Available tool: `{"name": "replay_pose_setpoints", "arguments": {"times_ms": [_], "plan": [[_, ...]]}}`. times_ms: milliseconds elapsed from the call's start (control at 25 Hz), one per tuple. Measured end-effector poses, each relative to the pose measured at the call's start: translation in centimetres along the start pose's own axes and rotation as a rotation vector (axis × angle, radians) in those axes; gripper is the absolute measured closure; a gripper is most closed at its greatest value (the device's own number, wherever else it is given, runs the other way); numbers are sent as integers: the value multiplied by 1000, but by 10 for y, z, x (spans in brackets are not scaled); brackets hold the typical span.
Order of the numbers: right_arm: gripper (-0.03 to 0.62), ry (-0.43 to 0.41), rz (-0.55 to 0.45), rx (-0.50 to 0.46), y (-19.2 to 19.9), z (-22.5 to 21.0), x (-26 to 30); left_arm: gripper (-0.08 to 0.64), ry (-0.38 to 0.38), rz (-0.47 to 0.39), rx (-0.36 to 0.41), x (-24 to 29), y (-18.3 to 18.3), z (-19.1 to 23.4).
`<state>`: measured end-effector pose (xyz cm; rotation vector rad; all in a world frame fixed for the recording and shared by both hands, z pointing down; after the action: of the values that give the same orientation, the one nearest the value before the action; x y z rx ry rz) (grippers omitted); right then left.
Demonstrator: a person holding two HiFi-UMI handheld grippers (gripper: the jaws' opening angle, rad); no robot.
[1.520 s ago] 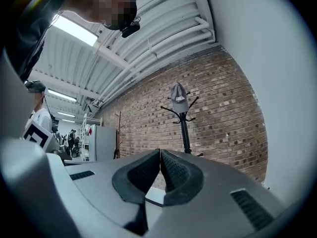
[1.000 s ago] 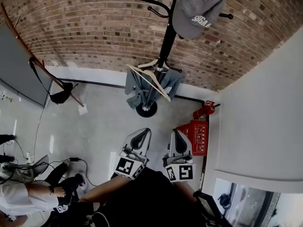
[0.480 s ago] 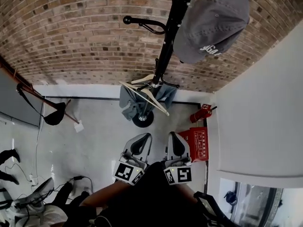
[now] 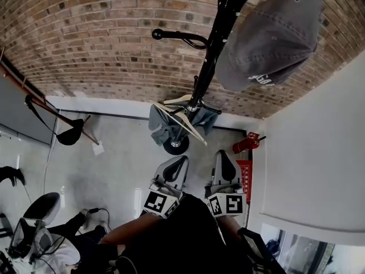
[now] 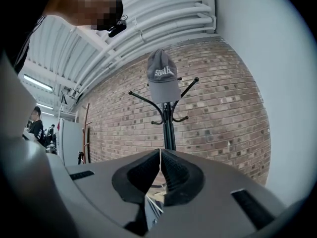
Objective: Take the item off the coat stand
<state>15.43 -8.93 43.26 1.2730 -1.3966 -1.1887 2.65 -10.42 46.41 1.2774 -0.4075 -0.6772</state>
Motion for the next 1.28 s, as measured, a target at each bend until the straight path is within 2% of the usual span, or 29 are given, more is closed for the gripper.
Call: {"name": "replay_pose_setpoints", "arguments": {"times_ms": [200, 440, 480, 520, 560, 720, 960, 1280], "plan": [[572, -23, -62, 10, -39, -13, 14, 543, 4, 19, 13, 10, 6, 2], [570, -70, -134, -13, -84, -16, 30, 543, 11, -14, 56, 24, -1, -1], [554, -80, -145, -18, -90, -16, 32, 543, 15, -17, 58, 26, 0, -2], [497, -90, -155, -22, -95, -16, 34, 543, 15, -19, 57, 27, -1, -3], [482, -100, -165, -25, -101, -16, 37, 543, 10, -20, 53, 28, -2, -3], [480, -123, -217, -35, -127, -16, 42, 543, 3, -36, 62, 31, -5, -3], [480, -173, -259, 35, -158, -18, 48, 543, 0, -45, 124, 36, -10, -12], [481, -169, -336, -62, -190, -10, 53, 543, -13, -48, 124, 38, -15, 3]]}}
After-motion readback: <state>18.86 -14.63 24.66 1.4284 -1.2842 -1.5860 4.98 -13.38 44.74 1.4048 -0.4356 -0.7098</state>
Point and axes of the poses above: the fingertips, and each gripper's own axes: x forward along the fingers, z to its left, y out of its underside, the point moved 3 cm from there along -x, backward along the fingers, and after that the axes turned 5 degrees about x, right-handed, at the moved point
